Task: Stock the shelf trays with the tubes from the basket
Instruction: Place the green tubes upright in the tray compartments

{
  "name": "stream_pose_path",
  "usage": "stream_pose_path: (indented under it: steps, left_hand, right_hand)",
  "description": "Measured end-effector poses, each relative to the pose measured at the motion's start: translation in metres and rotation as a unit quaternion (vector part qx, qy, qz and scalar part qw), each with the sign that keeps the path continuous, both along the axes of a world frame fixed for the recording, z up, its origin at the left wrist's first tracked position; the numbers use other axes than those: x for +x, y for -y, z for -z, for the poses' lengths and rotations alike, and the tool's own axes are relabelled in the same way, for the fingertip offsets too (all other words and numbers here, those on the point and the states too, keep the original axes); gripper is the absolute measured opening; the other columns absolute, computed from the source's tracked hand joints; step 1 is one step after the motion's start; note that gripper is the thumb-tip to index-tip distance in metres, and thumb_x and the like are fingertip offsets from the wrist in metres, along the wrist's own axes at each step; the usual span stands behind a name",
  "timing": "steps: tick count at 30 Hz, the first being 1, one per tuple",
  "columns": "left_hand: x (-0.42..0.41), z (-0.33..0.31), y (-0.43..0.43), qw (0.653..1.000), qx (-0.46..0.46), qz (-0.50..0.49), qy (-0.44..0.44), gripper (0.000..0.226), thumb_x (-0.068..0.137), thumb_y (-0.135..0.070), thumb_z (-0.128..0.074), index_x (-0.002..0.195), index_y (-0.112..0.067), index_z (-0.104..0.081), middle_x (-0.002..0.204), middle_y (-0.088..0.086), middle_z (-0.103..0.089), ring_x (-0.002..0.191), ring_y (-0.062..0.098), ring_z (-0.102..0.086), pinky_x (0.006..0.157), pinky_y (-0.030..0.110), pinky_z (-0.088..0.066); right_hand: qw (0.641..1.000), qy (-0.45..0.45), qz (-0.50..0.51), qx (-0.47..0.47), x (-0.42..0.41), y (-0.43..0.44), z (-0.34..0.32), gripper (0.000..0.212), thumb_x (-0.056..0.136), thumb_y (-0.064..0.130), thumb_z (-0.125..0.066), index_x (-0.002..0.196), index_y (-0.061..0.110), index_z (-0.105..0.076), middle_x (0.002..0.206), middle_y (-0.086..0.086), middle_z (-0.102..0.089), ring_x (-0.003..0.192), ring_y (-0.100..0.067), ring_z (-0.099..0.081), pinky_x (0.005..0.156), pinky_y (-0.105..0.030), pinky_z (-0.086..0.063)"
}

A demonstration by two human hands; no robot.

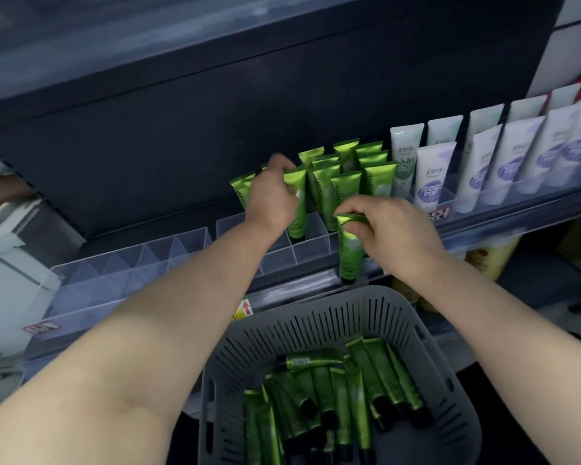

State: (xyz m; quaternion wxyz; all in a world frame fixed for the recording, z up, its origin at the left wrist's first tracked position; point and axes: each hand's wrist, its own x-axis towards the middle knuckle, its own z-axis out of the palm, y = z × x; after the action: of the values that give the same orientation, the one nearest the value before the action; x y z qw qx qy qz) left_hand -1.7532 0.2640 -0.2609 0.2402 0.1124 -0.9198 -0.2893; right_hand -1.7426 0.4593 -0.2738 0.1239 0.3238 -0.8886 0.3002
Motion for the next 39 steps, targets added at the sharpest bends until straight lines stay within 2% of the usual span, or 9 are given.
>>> stream_pose_path:
  steps: [3,5,8,12,17,24,29,33,39]
  left_hand:
    - [0.003,-0.001,0.000,0.999,-0.024,-0.013,0.029,0.038,0.084,0.007,-0.054,0.118,-0.010,-0.052,0.092,0.004,-0.058,0.065,0.008,-0.050,0.061,0.024,-0.039]
    - [0.007,-0.004,0.002,0.999,-0.033,-0.010,0.027,0.041,0.082,0.009,-0.055,0.120,-0.008,-0.052,0.101,0.007,-0.061,0.078,0.014,-0.057,0.067,0.023,-0.040]
    - [0.013,-0.008,0.006,0.998,-0.061,-0.006,-0.015,0.046,0.077,0.012,-0.056,0.119,-0.008,-0.055,0.118,0.009,-0.060,0.104,0.022,-0.058,0.076,0.021,-0.042]
    - [0.026,-0.016,0.009,0.991,-0.123,0.023,-0.051,0.043,0.077,0.012,-0.055,0.113,-0.011,-0.059,0.113,0.007,-0.060,0.106,0.023,-0.055,0.079,0.030,-0.046]
    - [0.049,-0.025,0.015,0.979,-0.190,0.057,-0.053,0.040,0.078,0.010,-0.056,0.109,-0.013,-0.064,0.111,0.007,-0.062,0.105,0.026,-0.055,0.076,0.041,-0.051]
    - [0.070,-0.017,0.026,0.981,-0.185,0.048,-0.028,0.031,0.082,0.006,-0.054,0.102,-0.013,-0.067,0.111,0.007,-0.062,0.105,0.026,-0.055,0.078,0.039,-0.051]
    - [0.075,-0.006,0.030,0.984,-0.169,0.054,-0.004,0.032,0.083,0.006,-0.052,0.103,-0.014,-0.067,0.116,0.007,-0.061,0.112,0.024,-0.052,0.085,0.034,-0.048]
    - [0.077,0.001,0.030,0.985,-0.160,0.065,0.001,0.031,0.083,0.006,-0.053,0.104,-0.013,-0.067,0.113,0.007,-0.063,0.110,0.025,-0.053,0.085,0.039,-0.049]
    - [0.084,0.012,0.029,0.985,-0.159,0.074,-0.004,0.030,0.084,0.005,-0.054,0.106,-0.011,-0.066,0.113,0.007,-0.064,0.110,0.025,-0.054,0.085,0.041,-0.050]
  right_hand:
    - [1.000,0.000,0.003,0.001,-0.002,0.000,-0.003,0.025,0.090,0.023,-0.063,0.114,0.031,-0.065,0.081,0.011,-0.065,0.065,-0.007,-0.046,0.062,-0.024,-0.039]
    - [1.000,-0.003,0.006,0.005,-0.002,0.003,-0.008,0.025,0.091,0.023,-0.062,0.115,0.032,-0.064,0.081,0.012,-0.062,0.064,-0.007,-0.045,0.062,-0.024,-0.039]
    - [1.000,-0.018,0.001,0.008,-0.001,0.009,-0.020,0.026,0.092,0.024,-0.060,0.117,0.032,-0.063,0.096,0.004,-0.069,0.074,-0.014,-0.055,0.063,-0.026,-0.039]
    - [0.998,-0.055,-0.003,0.002,-0.003,0.026,-0.038,0.025,0.092,0.024,-0.060,0.116,0.029,-0.063,0.100,-0.001,-0.068,0.089,-0.024,-0.062,0.066,-0.029,-0.043]
    - [0.995,-0.095,0.005,-0.010,-0.010,0.052,-0.057,0.023,0.093,0.020,-0.056,0.114,0.027,-0.062,0.104,-0.001,-0.067,0.098,-0.025,-0.058,0.072,-0.038,-0.049]
    - [0.993,-0.065,-0.007,0.095,-0.027,0.087,-0.045,0.038,0.089,0.004,-0.056,0.119,0.028,-0.057,0.102,0.002,-0.068,0.094,-0.023,-0.061,0.064,-0.028,-0.036]
    - [0.990,-0.056,-0.012,0.127,-0.031,0.094,-0.031,0.042,0.089,0.002,-0.056,0.122,0.029,-0.055,0.102,0.001,-0.066,0.091,-0.023,-0.060,0.064,-0.028,-0.034]
    - [0.991,-0.061,-0.009,0.120,-0.036,0.093,-0.023,0.048,0.087,-0.004,-0.054,0.122,0.028,-0.055,0.105,-0.003,-0.064,0.097,-0.025,-0.058,0.065,-0.030,-0.040]
    - [0.988,-0.142,-0.025,0.054,-0.027,0.085,-0.022,0.037,0.087,-0.001,-0.055,0.120,0.017,-0.060,0.118,-0.007,-0.061,0.112,-0.029,-0.051,0.079,-0.037,-0.048]
